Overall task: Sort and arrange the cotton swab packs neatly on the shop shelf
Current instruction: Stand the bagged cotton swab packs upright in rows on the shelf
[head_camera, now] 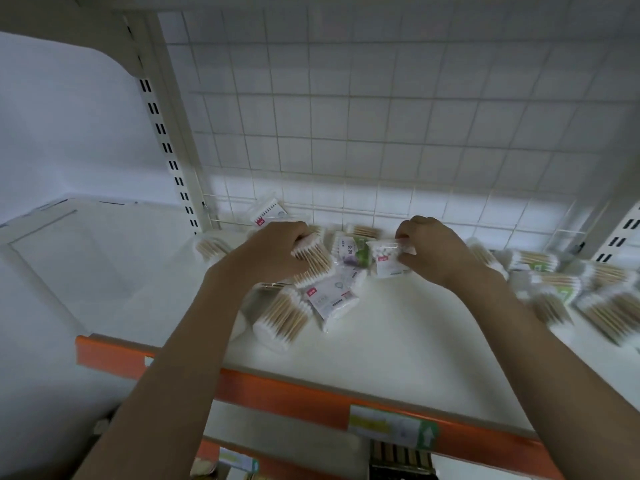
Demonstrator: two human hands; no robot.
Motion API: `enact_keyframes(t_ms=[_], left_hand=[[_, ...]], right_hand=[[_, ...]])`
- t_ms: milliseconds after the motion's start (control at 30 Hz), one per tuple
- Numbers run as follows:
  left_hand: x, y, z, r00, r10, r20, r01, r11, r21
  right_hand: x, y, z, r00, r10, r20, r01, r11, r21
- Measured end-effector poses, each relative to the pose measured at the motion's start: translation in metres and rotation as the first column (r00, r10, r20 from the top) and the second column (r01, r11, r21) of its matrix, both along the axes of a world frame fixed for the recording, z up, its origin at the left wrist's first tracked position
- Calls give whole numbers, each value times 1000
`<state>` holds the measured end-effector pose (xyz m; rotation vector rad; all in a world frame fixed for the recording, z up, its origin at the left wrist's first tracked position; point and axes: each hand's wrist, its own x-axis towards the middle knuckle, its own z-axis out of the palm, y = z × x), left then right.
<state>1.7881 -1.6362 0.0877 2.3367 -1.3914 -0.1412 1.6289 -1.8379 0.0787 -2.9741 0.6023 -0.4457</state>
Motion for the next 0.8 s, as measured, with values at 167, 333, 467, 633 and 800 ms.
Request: enact_keyframes(t_ms=[167, 333, 467, 633, 800], left_hand=[[-30, 6, 5, 999, -29, -23, 24, 981, -191], [-77, 4, -3, 981, -182, -68, 150, 932, -331], [-116, -11, -8, 983, -175, -57, 143, 919, -368], [-169, -35, -11, 965, -239, -107, 165, 873, -459], [-231, -70, -12, 960, -281, -15, 242, 851, -467]], right_hand=[[-40, 27, 5, 988, -60, 140, 56, 998, 30], [-94, 52, 1, 967, -160, 197, 143, 985, 97], [-140, 60, -2, 946, -256, 198, 238, 965, 113], [-196, 54, 3, 894, -350, 278, 333, 937, 107], [-257, 31, 6, 875, -352, 332, 341, 935, 93]])
